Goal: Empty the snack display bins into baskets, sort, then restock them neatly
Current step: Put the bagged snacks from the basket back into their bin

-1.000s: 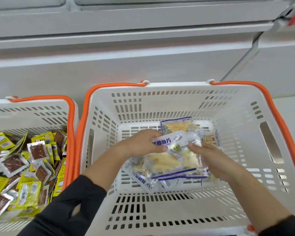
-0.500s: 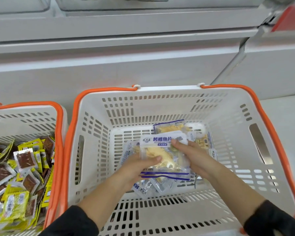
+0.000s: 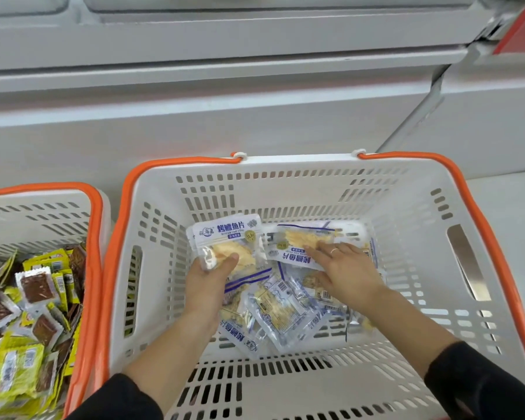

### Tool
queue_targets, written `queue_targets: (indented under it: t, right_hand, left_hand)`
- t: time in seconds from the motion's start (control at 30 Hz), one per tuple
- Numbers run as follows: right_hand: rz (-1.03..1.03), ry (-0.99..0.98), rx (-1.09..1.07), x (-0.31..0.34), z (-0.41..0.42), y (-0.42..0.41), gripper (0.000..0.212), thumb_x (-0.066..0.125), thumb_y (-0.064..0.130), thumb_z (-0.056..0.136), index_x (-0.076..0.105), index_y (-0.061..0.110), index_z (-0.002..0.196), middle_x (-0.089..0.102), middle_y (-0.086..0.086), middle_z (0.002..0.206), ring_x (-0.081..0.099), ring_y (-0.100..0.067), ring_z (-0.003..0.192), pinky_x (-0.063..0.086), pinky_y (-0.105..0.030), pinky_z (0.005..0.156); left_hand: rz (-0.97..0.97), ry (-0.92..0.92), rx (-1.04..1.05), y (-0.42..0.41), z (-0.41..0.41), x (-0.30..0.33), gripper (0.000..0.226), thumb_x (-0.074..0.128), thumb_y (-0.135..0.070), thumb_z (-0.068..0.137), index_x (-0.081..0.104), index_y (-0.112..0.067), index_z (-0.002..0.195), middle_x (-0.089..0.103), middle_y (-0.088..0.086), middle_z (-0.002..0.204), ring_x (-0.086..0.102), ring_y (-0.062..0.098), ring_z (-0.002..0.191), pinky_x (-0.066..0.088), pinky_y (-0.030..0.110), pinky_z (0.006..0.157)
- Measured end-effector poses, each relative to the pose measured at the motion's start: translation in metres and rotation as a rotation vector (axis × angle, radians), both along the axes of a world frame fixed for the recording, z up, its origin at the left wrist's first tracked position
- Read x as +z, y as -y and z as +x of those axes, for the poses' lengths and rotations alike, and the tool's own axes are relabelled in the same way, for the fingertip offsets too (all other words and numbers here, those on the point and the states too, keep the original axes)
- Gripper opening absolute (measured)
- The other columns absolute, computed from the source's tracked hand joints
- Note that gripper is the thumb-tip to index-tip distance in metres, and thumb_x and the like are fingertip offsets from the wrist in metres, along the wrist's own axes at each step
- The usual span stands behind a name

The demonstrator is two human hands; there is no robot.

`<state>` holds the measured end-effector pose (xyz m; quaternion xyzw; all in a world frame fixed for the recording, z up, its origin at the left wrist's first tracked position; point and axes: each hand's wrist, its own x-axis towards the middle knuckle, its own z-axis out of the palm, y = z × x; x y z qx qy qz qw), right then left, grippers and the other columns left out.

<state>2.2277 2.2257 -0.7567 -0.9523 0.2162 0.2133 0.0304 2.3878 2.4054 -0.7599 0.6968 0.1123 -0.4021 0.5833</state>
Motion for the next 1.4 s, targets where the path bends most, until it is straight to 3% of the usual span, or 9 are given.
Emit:
queue_targets:
  t: [0.1, 0.23, 0.4, 0.53, 0.7, 0.87, 1.07, 1.23, 1.4]
  right_hand:
    - [0.016, -0.008, 0.007, 0.031, 0.002, -0.007, 0.044, 0.043, 0.04, 0.1, 0.042, 0.028, 0.142, 0.066, 0.001, 0.117, 0.062, -0.018, 0.104, 0.048, -0.029, 0.091]
    - [0.356, 0.123, -0.348, 0.073, 0.011, -0.02, 0.035, 0.038, 0.033, 0.103, 0.06, 0.023, 0.077, 0.051, 0.005, 0.062, 0.065, -0.018, 0.07, 0.044, -0.028, 0.057]
    - [1.028, 0.512, -0.964, 0.153, 0.027, -0.05, 0.022, 0.056, 0.016, 0.097, 0.058, 0.0, 0.111, 0.061, -0.008, 0.089, 0.071, -0.026, 0.069, 0.06, -0.038, 0.072]
    - [1.138, 0.73, -0.98, 0.222, 0.04, -0.077, 0.01, 0.057, 0.003, 0.093, 0.062, 0.0, 0.086, 0.064, -0.013, 0.079, 0.07, -0.024, 0.059, 0.058, -0.027, 0.053]
    - [1.069, 0.901, -0.921, 0.288, 0.048, -0.097, 0.012, 0.057, 0.004, 0.093, 0.062, 0.004, 0.082, 0.061, -0.011, 0.08, 0.071, -0.023, 0.06, 0.058, -0.026, 0.056]
    - [1.02, 0.814, -0.665, 0.334, 0.052, -0.111, 0.026, 0.059, 0.022, 0.095, 0.066, 0.007, 0.115, 0.069, -0.003, 0.104, 0.07, -0.009, 0.085, 0.054, -0.015, 0.072]
    - [0.573, 0.907, -0.543, 0.362, 0.038, -0.079, 0.096, 0.082, 0.046, 0.069, 0.03, 0.029, 0.149, 0.036, 0.016, 0.138, 0.033, -0.008, 0.135, 0.034, -0.032, 0.11]
    - [1.387, 0.8, -0.553, 0.361, 0.035, -0.058, 0.089, 0.099, 0.039, 0.033, 0.068, 0.011, 0.112, 0.071, -0.006, 0.109, 0.07, -0.015, 0.092, 0.057, -0.025, 0.071]
    - [1.406, 0.967, -0.578, 0.363, 0.054, -0.039, 0.063, 0.096, 0.029, 0.041, 0.073, 0.004, 0.094, 0.073, -0.006, 0.077, 0.066, -0.021, 0.065, 0.053, -0.024, 0.058]
  left_hand:
    - [-0.007, 0.093, -0.016, -0.002, 0.0, 0.012, 0.038, 0.074, -0.021, 0.084, 0.056, -0.017, 0.117, 0.064, -0.007, 0.106, 0.057, 0.016, 0.106, 0.041, 0.035, 0.095]
    - [-0.009, 0.264, -0.148, -0.013, -0.003, 0.042, 0.044, 0.072, -0.029, 0.086, 0.058, -0.01, 0.123, 0.064, -0.004, 0.118, 0.058, 0.016, 0.113, 0.042, 0.034, 0.102]
    - [-0.078, 0.451, -0.389, -0.021, -0.014, 0.117, 0.018, 0.065, -0.029, 0.091, 0.055, -0.032, 0.106, 0.058, -0.026, 0.099, 0.057, -0.001, 0.099, 0.039, 0.005, 0.078]
    - [-0.153, 0.601, -0.548, -0.027, -0.02, 0.171, 0.061, 0.061, -0.065, 0.082, 0.054, -0.028, 0.129, 0.063, -0.014, 0.124, 0.058, 0.007, 0.117, 0.045, 0.024, 0.097]
    - [-0.218, 0.743, -0.633, -0.04, -0.019, 0.234, 0.05, 0.075, -0.05, 0.075, 0.046, -0.046, 0.115, 0.061, -0.034, 0.103, 0.055, -0.019, 0.099, 0.041, 0.002, 0.076]
    - [-0.196, 0.917, -0.533, -0.045, -0.006, 0.264, 0.038, 0.067, -0.022, 0.088, 0.047, -0.027, 0.12, 0.068, -0.014, 0.097, 0.064, -0.007, 0.086, 0.047, 0.01, 0.066]
    - [-0.413, 0.577, -0.492, -0.06, 0.019, 0.297, 0.036, 0.067, -0.014, 0.079, 0.065, -0.015, 0.115, 0.073, -0.001, 0.108, 0.068, 0.019, 0.104, 0.049, 0.039, 0.099]
    - [-0.529, 0.461, -0.602, -0.055, 0.028, 0.328, 0.04, 0.06, -0.016, 0.065, 0.064, -0.011, 0.105, 0.073, 0.003, 0.1, 0.065, 0.02, 0.088, 0.051, 0.03, 0.073]
    - [-0.437, 0.588, -0.788, -0.028, 0.047, 0.369, 0.024, 0.065, -0.031, 0.076, 0.066, -0.025, 0.099, 0.072, -0.017, 0.092, 0.066, 0.002, 0.089, 0.047, 0.016, 0.074]
